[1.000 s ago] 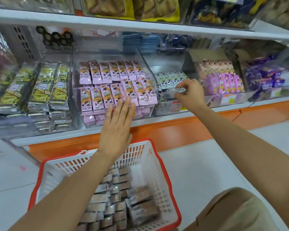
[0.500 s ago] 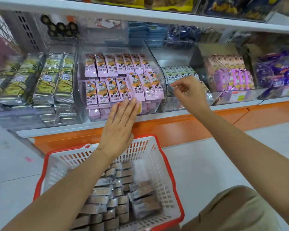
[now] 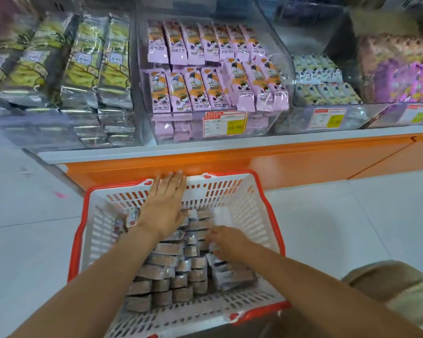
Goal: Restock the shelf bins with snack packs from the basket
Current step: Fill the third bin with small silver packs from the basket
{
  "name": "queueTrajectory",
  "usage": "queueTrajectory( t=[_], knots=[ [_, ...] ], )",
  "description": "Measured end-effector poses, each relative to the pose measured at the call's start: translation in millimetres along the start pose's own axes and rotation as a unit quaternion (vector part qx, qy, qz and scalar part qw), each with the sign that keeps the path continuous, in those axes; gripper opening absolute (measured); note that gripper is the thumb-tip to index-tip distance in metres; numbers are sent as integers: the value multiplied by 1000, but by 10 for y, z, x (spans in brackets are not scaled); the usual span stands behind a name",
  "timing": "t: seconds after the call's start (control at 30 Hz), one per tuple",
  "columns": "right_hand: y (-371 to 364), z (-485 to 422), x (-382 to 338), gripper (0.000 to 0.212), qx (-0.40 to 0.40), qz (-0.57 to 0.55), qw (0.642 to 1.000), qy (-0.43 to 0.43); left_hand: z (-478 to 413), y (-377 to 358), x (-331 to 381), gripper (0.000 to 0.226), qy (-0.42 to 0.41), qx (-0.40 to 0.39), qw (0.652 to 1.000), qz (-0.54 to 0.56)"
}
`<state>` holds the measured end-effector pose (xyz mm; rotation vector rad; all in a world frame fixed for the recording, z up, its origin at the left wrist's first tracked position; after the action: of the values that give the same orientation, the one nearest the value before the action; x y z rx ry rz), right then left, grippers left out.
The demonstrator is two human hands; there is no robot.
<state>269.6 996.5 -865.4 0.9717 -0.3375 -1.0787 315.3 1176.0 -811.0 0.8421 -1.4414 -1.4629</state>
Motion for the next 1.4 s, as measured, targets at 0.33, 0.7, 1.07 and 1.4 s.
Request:
queueTrajectory(
  t=[0.33,0.7,1.07,1.4],
  knots=[
    [-626,-379,112,55,-92,106,990,21,-21,-441,-102,97,29,12,999,14],
    [362,70,259,38,149,-34,987,48,13,-33,43,75,-19,117,992,45],
    [2204,1997,794,27,593,-118,795,-44,-350,1155,795,67,-114,334,934,49],
    [2754,1517,1301,24,574,-132,789,-176,-434,1246,788,98,-40,262,963,-48]
  ],
)
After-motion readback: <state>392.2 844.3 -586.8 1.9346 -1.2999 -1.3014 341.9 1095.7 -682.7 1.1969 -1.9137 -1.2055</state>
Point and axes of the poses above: each hand's wrist, its own z-axis away from the middle knuckle, its own y-axis out of the back of the hand, x = y × z, the point moved 3 cm from there along -z, towards the middle knuckle, and after that the axes turned 7 degrees about z, right-handed, at the moved point
